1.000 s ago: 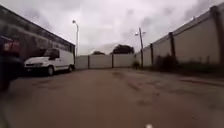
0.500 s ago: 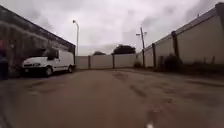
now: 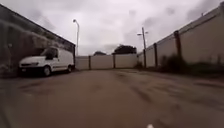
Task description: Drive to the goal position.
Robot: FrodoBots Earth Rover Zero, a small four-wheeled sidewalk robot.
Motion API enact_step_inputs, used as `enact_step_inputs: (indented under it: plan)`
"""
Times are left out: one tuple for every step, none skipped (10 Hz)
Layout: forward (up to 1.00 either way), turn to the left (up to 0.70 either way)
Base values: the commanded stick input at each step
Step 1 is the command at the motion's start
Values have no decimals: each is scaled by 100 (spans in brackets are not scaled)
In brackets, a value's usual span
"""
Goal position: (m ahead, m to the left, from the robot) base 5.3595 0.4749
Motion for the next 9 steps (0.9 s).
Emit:
enact_step_inputs:
  plan:
    - [70, 0]
    - [70, 0]
    - [70, 0]
    - [70, 0]
    - [70, 0]
    - [70, 0]
    - [70, 0]
    - [70, 0]
    - [70, 0]
